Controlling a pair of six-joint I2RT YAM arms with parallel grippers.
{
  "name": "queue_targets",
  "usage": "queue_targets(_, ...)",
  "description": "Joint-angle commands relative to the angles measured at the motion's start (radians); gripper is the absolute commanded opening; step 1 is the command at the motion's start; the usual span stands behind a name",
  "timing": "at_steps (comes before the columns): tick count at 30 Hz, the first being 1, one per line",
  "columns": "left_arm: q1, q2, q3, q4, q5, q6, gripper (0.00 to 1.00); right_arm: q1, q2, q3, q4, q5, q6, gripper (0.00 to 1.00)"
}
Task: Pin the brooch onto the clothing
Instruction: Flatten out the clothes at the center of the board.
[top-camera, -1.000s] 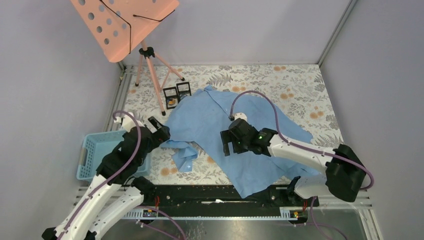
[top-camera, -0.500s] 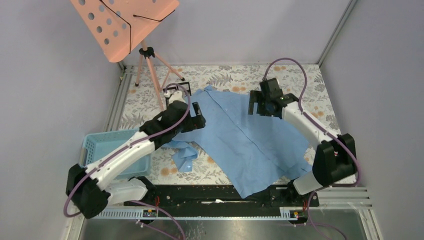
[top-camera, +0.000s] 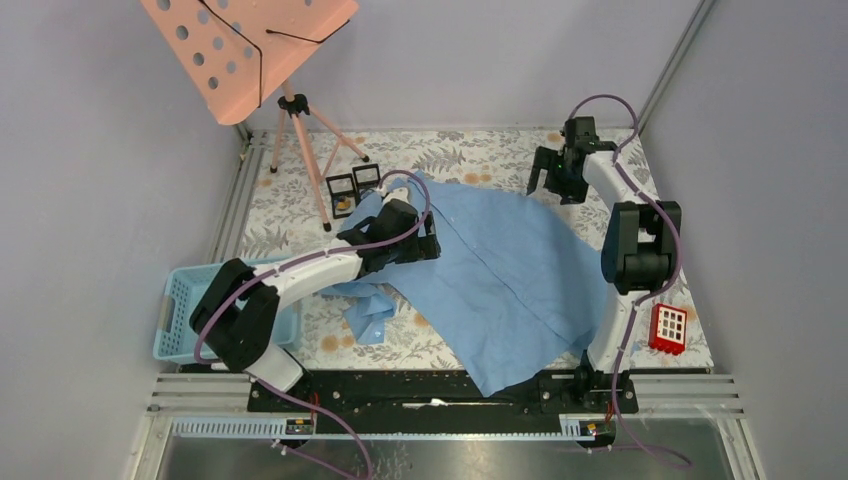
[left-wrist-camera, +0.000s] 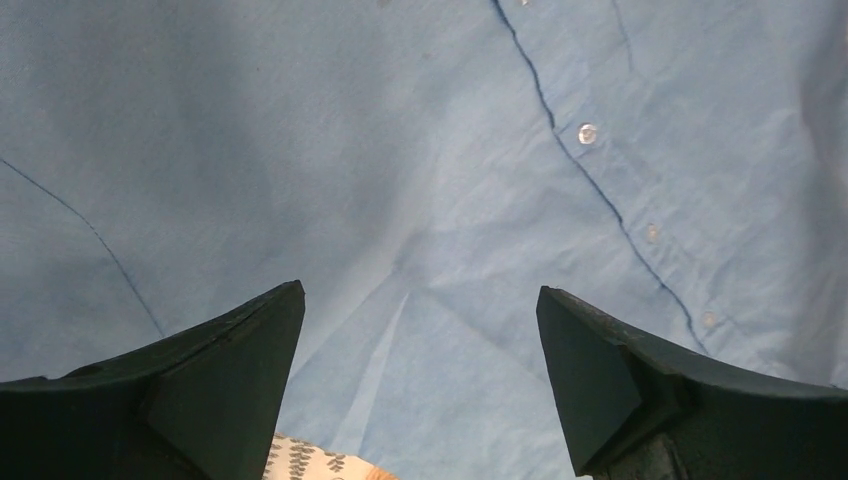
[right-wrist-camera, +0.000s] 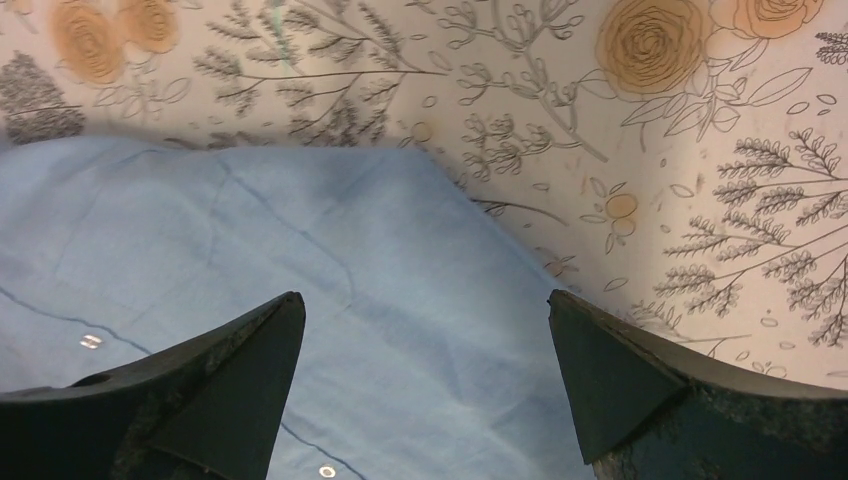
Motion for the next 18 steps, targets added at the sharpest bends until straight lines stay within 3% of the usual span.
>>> queue_targets(1, -0.006, 0.046, 0.04, 0.045, -0.074, 0.068, 0.95, -0.045, 0.069, 0.099, -0.075, -0.083, -0.05, 1.0)
queue_targets(6, -0.006, 0.128, 0.069, 0.018, -0.059, 0.07, 0.96, -0.091, 0.148, 0.169, -0.12, -0.085, -0.083, 1.0)
queue_targets(11, -0.006, 0.118, 0.046, 0.025, -0.047, 0.054, 0.96, -0.097, 0.212, 0.246, -0.201, -0.119, -0.131, 1.0)
queue_targets(18, -0.006, 0.092, 0.032, 0.009, -0.037, 0.054, 0.97, -0.097, 0.226, 0.23, -0.239, -0.232, -0.187, 1.0)
